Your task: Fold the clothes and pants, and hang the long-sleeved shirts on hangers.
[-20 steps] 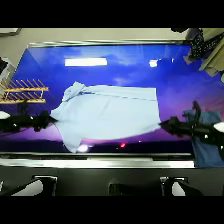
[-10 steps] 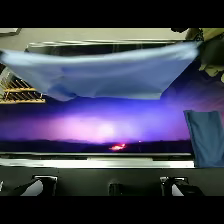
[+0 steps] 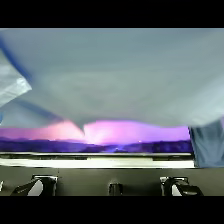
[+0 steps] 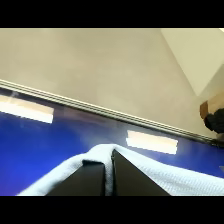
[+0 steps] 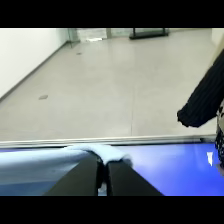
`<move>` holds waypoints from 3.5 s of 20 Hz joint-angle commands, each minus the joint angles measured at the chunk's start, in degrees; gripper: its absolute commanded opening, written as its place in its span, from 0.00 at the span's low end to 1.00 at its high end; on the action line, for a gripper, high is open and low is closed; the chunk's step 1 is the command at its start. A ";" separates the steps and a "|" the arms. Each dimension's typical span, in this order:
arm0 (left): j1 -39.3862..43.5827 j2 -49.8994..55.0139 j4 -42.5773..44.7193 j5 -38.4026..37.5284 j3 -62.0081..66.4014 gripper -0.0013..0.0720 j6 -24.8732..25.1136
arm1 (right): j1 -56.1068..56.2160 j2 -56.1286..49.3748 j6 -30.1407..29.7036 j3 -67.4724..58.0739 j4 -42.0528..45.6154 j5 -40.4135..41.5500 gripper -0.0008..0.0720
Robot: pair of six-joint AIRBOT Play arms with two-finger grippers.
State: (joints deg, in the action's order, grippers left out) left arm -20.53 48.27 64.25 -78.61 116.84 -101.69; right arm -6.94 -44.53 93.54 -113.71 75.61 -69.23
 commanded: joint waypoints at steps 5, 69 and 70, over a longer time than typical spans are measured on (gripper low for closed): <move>3.30 13.51 -0.59 -0.50 -9.07 0.05 6.08 | 0.07 -20.33 2.69 -0.48 3.15 -9.64 0.06; -5.95 28.63 0.37 -2.47 -39.32 0.47 15.63 | -18.93 -37.97 -31.17 73.20 -30.16 2.58 0.06; -7.21 27.47 0.28 -1.38 -42.21 0.47 15.63 | -18.93 -37.44 -31.17 73.20 -30.16 2.43 0.06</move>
State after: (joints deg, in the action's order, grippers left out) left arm -25.89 77.28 64.49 -81.12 78.43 -86.46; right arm -26.74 -82.70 61.95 -40.62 46.00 -67.42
